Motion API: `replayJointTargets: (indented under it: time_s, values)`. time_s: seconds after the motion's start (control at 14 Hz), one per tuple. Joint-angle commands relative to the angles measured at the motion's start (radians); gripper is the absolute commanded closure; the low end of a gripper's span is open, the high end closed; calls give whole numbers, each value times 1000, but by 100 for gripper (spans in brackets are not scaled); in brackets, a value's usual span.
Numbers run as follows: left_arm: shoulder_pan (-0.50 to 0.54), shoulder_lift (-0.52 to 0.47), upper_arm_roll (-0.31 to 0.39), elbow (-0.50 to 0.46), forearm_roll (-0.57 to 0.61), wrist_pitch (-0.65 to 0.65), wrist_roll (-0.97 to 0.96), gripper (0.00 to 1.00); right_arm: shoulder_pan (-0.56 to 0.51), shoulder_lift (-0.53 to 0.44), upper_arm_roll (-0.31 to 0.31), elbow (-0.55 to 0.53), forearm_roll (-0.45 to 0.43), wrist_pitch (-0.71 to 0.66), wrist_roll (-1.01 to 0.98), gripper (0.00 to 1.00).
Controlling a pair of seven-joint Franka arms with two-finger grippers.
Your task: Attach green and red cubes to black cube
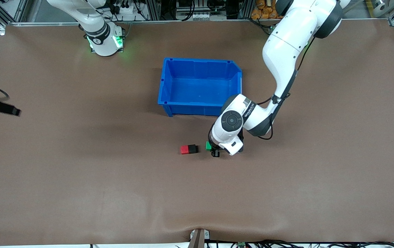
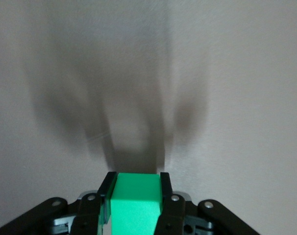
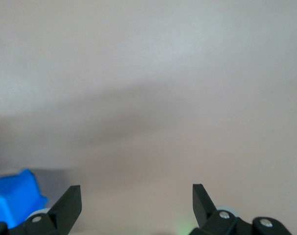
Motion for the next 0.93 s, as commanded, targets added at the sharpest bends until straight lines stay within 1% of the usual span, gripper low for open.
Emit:
replayJointTargets:
  time_s: [0.0, 0.07, 0.14, 0.29, 0.36, 0.43, 0.5, 0.64, 0.71, 0.86]
  values:
    - [-32, 24, 10, 37, -15, -1, -15, 100, 1, -232, 23, -258, -48, 77, -78, 0]
    - [-33, 27, 10, 42, -15, 5, -17, 100, 8, -284, 29, -306, -50, 87, -79, 0]
    - [-33, 32, 10, 43, -15, 23, -32, 100, 15, -319, 40, -335, -51, 84, -79, 0]
    - [-45, 43, 16, 48, -15, 61, -47, 100, 17, -392, 48, -435, -51, 99, -79, 0]
    - [-47, 44, 18, 48, -15, 74, -53, 100, 18, -395, 51, -444, -51, 105, -79, 0]
    - [-49, 46, 16, 48, -15, 84, -56, 100, 15, -383, 51, -429, -53, 104, -87, 0]
    - [-49, 46, 18, 48, -15, 95, -61, 100, 0, -349, 42, -383, -36, 95, -85, 0]
    - [-50, 50, 18, 48, -15, 106, -66, 100, -12, -306, 26, -273, -38, 55, -90, 0]
    - [-55, 52, 18, 48, -15, 107, -66, 100, -3, -303, 31, -253, -51, 59, -91, 0]
    - [-56, 59, 18, 57, -15, 117, -67, 100, 6, -297, 39, -256, -96, 70, -91, 0]
